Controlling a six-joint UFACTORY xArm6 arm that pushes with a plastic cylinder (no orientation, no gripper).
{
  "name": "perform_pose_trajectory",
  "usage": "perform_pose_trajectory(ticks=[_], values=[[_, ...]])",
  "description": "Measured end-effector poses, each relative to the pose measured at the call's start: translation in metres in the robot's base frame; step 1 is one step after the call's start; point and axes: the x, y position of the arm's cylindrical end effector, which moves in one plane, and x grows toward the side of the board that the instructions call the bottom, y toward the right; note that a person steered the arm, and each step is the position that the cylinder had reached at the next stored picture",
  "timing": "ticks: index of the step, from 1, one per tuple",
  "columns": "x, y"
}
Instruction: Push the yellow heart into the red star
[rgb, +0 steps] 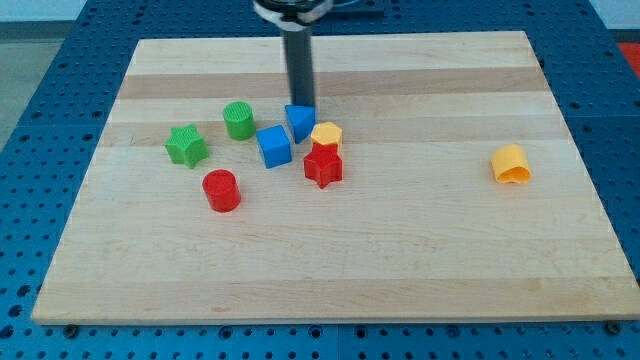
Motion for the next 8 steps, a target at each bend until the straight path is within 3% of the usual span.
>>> perform_pose_trajectory(ticks=[2,4,5,6,7,8], values=[[0.000,0.243],[0.081,0.241],[0.111,0.184],[0.115,0.175],[0.099,0.225],[0.133,0.262]])
